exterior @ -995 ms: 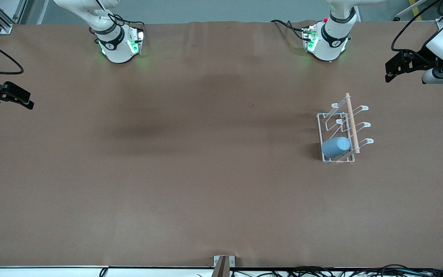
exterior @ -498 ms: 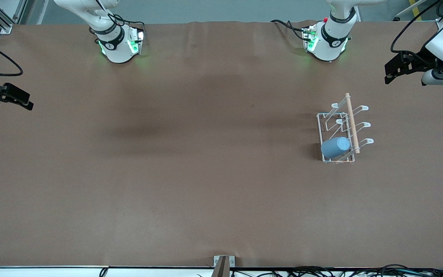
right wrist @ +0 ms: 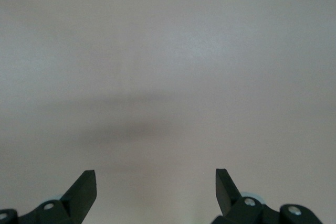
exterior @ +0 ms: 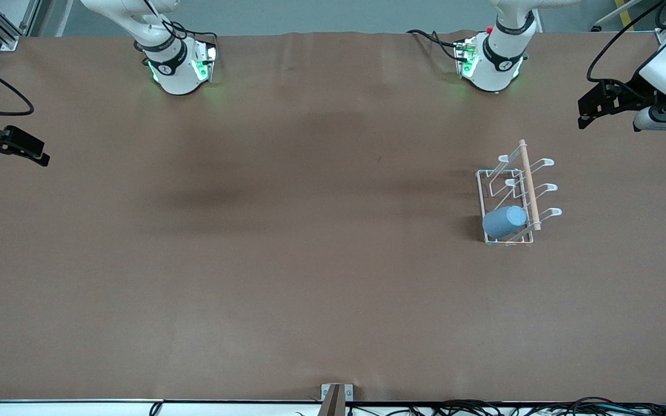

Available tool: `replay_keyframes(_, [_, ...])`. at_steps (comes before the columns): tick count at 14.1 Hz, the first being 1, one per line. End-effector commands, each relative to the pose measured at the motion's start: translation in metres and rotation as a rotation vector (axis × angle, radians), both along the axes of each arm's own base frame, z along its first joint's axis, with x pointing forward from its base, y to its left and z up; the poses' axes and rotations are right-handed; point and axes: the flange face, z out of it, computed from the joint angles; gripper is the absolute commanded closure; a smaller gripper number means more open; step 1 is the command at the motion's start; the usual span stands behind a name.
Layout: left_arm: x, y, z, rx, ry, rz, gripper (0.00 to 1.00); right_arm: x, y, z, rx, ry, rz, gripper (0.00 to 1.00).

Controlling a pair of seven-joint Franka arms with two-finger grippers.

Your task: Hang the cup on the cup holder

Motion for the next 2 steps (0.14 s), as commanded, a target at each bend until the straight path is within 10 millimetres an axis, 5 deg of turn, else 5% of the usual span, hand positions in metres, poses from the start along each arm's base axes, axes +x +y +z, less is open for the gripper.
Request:
replay_keyframes(1, [0.0097, -0.0006, 0.0120, -0.018, -0.021, -0.004, 0.00, 0.0004, -0.0045, -0.0028, -0.004, 0.008, 0.007, 0.00])
replay_keyframes(2, [0.0100, -0.0022, 0.0113, -0.018, -0.020, -0.007, 0.00, 0.0005, -0.0043, -0.0028, -0.003, 0.008, 0.007, 0.00])
